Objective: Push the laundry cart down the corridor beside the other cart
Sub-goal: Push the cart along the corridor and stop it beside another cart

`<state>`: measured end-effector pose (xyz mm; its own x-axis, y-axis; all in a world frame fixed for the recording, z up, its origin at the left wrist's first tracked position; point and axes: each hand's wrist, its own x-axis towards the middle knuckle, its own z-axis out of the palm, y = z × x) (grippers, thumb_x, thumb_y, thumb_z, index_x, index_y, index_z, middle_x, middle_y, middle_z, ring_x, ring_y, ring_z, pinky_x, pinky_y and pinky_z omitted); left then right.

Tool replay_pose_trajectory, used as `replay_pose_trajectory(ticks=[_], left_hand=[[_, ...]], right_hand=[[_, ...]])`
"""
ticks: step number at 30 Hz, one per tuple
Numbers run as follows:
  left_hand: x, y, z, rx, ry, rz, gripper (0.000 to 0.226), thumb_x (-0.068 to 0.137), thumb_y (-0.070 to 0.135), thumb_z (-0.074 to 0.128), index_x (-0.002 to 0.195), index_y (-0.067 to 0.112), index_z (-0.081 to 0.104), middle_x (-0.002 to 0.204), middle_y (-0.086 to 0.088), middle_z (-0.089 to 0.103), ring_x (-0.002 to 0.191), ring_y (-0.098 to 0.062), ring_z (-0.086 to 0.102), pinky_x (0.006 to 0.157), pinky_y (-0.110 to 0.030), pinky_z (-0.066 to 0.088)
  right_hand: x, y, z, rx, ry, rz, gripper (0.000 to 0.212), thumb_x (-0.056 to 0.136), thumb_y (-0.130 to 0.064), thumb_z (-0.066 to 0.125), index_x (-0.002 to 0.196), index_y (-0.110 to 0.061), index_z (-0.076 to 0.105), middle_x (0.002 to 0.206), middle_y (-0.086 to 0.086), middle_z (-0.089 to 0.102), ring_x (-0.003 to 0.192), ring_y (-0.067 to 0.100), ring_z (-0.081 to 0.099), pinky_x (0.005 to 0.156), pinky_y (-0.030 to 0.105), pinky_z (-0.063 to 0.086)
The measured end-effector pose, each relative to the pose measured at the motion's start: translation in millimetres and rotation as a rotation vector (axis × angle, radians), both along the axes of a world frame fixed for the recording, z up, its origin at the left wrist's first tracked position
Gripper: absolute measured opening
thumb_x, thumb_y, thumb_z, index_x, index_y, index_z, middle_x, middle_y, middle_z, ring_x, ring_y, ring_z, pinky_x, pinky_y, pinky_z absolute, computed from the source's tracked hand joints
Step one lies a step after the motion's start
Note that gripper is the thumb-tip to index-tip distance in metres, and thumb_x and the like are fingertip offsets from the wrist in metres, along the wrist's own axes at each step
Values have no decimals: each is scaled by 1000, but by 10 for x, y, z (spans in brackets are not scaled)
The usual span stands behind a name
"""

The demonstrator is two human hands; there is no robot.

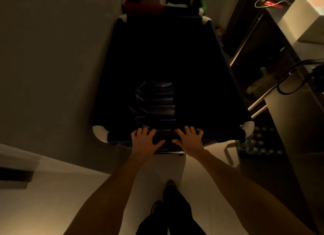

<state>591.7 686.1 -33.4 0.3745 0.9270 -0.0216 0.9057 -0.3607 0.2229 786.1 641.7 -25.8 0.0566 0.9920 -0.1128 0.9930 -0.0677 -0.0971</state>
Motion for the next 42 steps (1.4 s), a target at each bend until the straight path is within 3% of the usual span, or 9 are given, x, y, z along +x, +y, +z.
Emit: replay_pose_trajectory(ticks=[5,11,15,20,23,26,30,35,42], left_hand=[[57,256,31,-43,35,18,80,71,74,20,116,23,60,111,-12,60,107,-33,49,94,-45,28],[127,515,55,-83,115,15,80,73,77,16,127,29,49,123,-7,53,115,-27,42,100,-41,24],[187,670,101,-79,113,17,87,68,77,7,128,29,49,124,-7,52,116,-27,41,101,-42,23],[191,798,94,-81,102,-3,80,72,75,16,122,26,55,117,-9,57,110,-30,47,97,-44,28],[166,854,74,-85,111,-35,71,74,72,26,114,24,60,105,-10,62,100,-31,53,89,-42,31],[92,942,78,-76,133,-140,56,72,61,51,109,20,63,93,-10,65,88,-32,59,80,-42,43],[-85,1137,174,-158,167,-227,51,57,19,81,105,14,66,83,-13,68,74,-31,66,62,-34,49],[-188,1234,281,-231,298,-265,40,87,15,54,126,20,48,111,-8,62,97,-26,61,74,-34,48],[-329,1274,261,-256,383,-316,45,87,10,53,129,20,43,115,-10,60,102,-30,60,81,-38,49]], right_hand=[[43,241,14,2,13,0,46,89,-51,48,125,-23,51,117,17,53,112,35,44,94,53,25],[109,490,-21,51,27,-6,46,83,-54,47,107,-18,62,95,19,61,91,38,57,79,58,39],[158,644,-30,78,-1,11,46,82,-55,46,105,-19,63,93,19,62,88,38,58,77,58,41],[150,752,-2,66,-10,-13,50,80,-56,35,101,-21,63,88,15,63,83,35,60,74,56,44],[140,776,-19,42,-9,-26,42,78,-52,60,105,-20,62,92,17,62,88,36,59,78,56,41],[101,812,9,-6,10,-54,50,69,-44,76,110,-19,62,99,19,61,96,38,55,84,57,36],[36,819,44,11,-5,-97,53,58,-33,87,103,-15,66,91,20,63,88,40,59,77,58,40],[4,799,28,18,-40,-101,54,56,-30,88,103,-15,66,89,21,63,86,39,59,77,57,40],[-163,739,3,59,-38,-121,53,52,-29,90,98,-16,67,88,19,63,84,38,59,81,52,31]])
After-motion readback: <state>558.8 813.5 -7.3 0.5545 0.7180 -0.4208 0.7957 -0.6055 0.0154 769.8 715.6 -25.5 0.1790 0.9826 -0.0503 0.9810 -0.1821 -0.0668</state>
